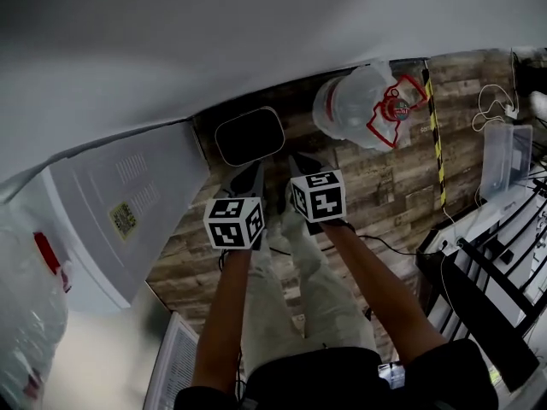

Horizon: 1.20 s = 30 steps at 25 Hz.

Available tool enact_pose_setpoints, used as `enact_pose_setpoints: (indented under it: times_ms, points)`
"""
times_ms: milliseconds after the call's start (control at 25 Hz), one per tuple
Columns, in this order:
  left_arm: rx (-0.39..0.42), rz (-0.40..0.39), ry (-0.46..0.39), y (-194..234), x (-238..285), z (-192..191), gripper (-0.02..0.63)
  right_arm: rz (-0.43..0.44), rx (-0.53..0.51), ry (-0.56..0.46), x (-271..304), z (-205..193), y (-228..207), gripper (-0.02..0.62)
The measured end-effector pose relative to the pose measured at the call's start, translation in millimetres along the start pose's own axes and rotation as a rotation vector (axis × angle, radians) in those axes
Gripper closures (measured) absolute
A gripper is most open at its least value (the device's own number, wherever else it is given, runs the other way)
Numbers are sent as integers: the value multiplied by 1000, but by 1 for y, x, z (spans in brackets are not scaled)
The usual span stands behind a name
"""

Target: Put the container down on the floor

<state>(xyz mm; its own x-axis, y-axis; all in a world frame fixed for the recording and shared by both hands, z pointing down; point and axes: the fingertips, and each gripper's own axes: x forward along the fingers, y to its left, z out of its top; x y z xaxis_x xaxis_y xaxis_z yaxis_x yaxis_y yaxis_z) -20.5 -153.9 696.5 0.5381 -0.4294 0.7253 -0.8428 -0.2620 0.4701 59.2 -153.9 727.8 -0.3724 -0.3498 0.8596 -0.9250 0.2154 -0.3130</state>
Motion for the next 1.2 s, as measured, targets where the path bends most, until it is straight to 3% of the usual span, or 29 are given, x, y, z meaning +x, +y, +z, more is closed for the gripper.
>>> enact_pose_setpoints:
  times_ms: [560,800,1200]
  points:
    - [26,-33,-59,-46,-69,32,589,42,1,-73,-74,34,36,564]
    - [47,-39,-102,-71,-89,77,589,63,35,-125,-106,82,41,564]
    - [88,-45,-236,-103,-144,152,589,118,-24,-261,-176,167,76,563]
